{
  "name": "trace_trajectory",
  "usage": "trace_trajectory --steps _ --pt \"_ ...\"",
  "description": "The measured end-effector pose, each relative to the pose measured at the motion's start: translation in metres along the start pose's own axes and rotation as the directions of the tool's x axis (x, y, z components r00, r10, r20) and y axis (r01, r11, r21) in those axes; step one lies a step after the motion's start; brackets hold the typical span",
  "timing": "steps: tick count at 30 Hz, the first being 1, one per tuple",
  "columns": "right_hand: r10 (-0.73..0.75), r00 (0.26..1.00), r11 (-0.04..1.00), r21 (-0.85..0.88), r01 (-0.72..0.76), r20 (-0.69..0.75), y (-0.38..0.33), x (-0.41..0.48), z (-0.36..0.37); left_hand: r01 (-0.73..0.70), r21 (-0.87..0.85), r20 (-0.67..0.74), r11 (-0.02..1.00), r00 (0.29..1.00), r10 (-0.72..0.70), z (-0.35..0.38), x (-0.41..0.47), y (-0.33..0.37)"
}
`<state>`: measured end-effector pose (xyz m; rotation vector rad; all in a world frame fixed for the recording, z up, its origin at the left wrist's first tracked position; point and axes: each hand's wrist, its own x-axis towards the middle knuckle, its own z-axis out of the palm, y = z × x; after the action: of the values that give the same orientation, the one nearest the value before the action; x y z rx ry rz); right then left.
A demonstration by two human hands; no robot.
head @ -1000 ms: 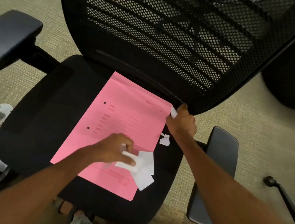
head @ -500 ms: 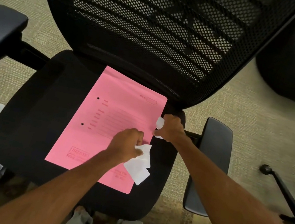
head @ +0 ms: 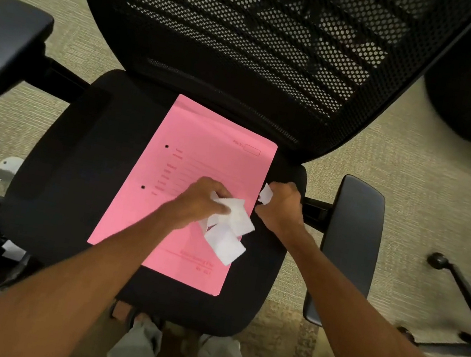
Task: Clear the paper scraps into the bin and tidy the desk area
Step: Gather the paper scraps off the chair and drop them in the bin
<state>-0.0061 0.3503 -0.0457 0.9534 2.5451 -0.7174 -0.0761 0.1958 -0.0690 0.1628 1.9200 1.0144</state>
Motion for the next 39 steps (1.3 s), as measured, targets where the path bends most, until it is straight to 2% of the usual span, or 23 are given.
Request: trace_trajectory --steps 5,7,10,14,21,28,33,39 --pt "-0.122 0.992 0.987 0.098 0.126 -0.045 -0.011 -0.015 0.010 0.062 -0.249 -0.139 0.967 0.985 -0.099 -0.028 0.001 -0.009" --pt "-0.170 0.985 0.977 0.130 0.169 -0.005 -0.016 -0.016 0.017 0.045 -0.349 -0.178 0.936 0.977 -0.113 -0.038 -0.001 -0.015" --pt "-0.174 0.983 0.970 0.182 0.161 0.056 -0.026 -0.014 0.029 0.017 -0.477 -0.251 0.879 0.956 -0.155 -0.052 -0.003 -0.021" --pt "-0.193 0.974 0.980 0.081 0.184 0.122 -0.042 -0.010 0.044 -0.035 -0.576 -0.324 0.817 0.927 -0.189 -0.064 -0.004 -0.026" --pt "-0.272 0.955 0.957 -0.067 0.281 0.114 -0.067 -0.001 0.051 -0.095 -0.600 -0.397 0.795 0.897 -0.193 -0.080 -0.010 -0.036" --pt "-0.318 0.934 0.945 0.135 0.298 0.161 -0.104 0.002 0.057 -0.268 -0.573 -0.579 0.775 0.801 -0.151 -0.114 -0.035 -0.060" --pt "-0.427 0.886 0.903 0.146 0.405 0.182 -0.147 -0.009 0.076 -0.289 -0.594 -0.651 0.751 0.722 -0.236 -0.142 -0.059 -0.094" --pt "-0.580 0.792 0.815 0.130 0.565 0.190 -0.210 -0.034 0.105 -0.368 -0.688 -0.689 0.625 0.601 -0.405 -0.167 -0.094 -0.145"
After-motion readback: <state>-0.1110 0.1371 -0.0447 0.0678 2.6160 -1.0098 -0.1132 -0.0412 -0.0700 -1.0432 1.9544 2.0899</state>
